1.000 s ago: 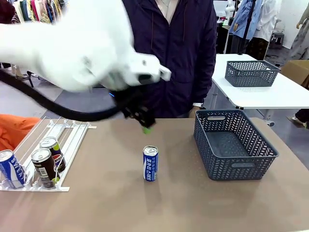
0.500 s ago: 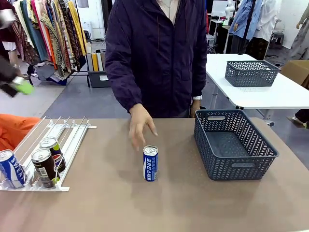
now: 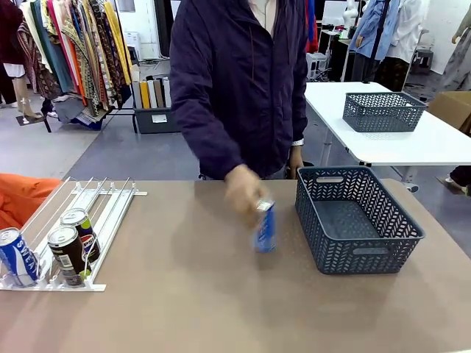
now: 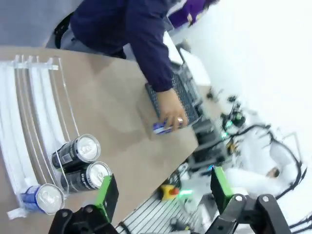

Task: Retrieve and store the cans from the dispenser.
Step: Pick up one can from the Automatic Can Dispenser and place it in the middle of the table, then pick up the last remaining can from one row of the Automatic Can Dispenser and place it in the middle of the table.

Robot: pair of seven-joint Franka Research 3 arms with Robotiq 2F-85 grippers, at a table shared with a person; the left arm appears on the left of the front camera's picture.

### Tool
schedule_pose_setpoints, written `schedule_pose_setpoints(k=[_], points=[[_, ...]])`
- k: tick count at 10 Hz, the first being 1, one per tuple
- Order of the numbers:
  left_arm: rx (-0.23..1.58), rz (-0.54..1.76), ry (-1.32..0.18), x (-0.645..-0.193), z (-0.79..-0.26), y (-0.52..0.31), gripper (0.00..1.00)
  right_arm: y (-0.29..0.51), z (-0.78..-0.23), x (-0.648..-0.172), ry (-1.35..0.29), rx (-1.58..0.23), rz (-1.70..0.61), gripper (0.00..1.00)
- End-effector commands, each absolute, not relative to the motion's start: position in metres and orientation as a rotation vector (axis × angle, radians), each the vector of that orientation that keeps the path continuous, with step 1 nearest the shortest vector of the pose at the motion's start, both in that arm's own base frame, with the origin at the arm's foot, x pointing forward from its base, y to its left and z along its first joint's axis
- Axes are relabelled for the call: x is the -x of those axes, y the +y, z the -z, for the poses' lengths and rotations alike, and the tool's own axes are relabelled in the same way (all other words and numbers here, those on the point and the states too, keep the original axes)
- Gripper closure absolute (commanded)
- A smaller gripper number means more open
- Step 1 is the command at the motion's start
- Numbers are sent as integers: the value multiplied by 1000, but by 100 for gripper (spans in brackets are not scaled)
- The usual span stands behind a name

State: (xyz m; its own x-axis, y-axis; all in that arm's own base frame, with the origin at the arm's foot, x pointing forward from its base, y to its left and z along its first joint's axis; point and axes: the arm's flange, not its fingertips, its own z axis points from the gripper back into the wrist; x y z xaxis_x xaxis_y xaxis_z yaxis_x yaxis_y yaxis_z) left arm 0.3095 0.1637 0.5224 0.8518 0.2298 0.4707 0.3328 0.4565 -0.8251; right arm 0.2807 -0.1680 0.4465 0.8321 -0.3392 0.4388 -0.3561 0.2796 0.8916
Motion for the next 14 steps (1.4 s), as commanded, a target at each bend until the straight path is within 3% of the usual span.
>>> schedule_pose_setpoints(k=[1, 13, 14], points=[[1126, 16, -576, -313, -515, 153, 0, -167, -451, -284, -656, -1334, -10, 0], [1097, 48, -558, -308, -521, 163, 0, -167, -451, -284, -656, -1334, -10, 0], [654, -130, -428, -318, -532, 137, 0, -167, -451, -284, -656, -1334, -10, 0]])
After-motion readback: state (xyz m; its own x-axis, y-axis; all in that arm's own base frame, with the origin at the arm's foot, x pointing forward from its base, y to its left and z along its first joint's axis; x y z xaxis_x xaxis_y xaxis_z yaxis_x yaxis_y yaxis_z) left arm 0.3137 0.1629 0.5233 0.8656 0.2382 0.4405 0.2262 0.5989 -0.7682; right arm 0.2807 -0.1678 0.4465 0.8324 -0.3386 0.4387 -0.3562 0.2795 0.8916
